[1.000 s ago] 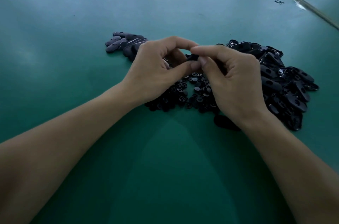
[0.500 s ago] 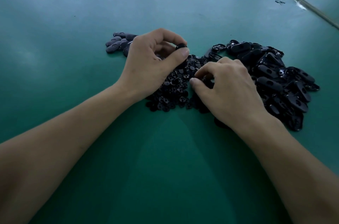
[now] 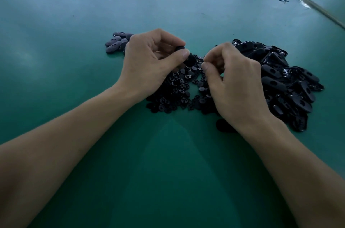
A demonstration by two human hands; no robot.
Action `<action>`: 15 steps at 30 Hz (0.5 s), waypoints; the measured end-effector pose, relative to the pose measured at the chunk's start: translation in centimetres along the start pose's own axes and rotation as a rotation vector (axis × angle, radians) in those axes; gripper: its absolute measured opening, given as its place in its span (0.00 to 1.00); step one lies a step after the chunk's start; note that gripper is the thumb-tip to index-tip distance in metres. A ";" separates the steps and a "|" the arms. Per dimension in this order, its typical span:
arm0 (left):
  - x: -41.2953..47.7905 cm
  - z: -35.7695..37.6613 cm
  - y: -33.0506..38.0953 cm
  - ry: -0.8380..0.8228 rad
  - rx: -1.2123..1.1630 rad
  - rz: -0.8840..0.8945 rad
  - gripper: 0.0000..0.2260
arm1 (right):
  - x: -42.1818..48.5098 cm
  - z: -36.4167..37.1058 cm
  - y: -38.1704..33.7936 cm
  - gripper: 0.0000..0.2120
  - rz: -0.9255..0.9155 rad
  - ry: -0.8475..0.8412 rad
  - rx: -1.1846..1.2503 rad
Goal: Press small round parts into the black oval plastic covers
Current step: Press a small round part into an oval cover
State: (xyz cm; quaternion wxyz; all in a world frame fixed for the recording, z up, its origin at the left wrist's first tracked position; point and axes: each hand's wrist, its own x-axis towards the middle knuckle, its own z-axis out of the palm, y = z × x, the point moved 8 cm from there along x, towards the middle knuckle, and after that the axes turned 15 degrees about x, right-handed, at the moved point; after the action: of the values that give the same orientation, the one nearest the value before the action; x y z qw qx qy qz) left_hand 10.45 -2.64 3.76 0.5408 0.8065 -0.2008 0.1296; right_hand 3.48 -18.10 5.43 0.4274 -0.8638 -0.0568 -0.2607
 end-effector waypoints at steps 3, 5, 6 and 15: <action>-0.1 0.0 0.0 -0.008 -0.034 -0.003 0.05 | 0.0 -0.2 -0.2 0.08 -0.027 0.022 0.005; -0.2 0.2 0.1 -0.029 -0.036 0.001 0.06 | 0.1 -0.2 -0.3 0.08 -0.045 0.015 0.007; -0.3 0.3 0.2 -0.042 -0.032 0.004 0.07 | 0.0 -0.2 -0.2 0.07 -0.046 0.015 0.018; -0.5 0.7 0.5 -0.052 0.011 0.038 0.07 | 0.0 -0.3 -0.2 0.04 -0.023 0.036 0.237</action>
State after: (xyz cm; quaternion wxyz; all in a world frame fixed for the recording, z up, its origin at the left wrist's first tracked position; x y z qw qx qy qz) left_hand 9.75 -3.38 3.67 0.5283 0.8086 -0.2295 0.1199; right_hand 3.28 -18.17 5.74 0.5246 -0.8017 -0.0893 -0.2723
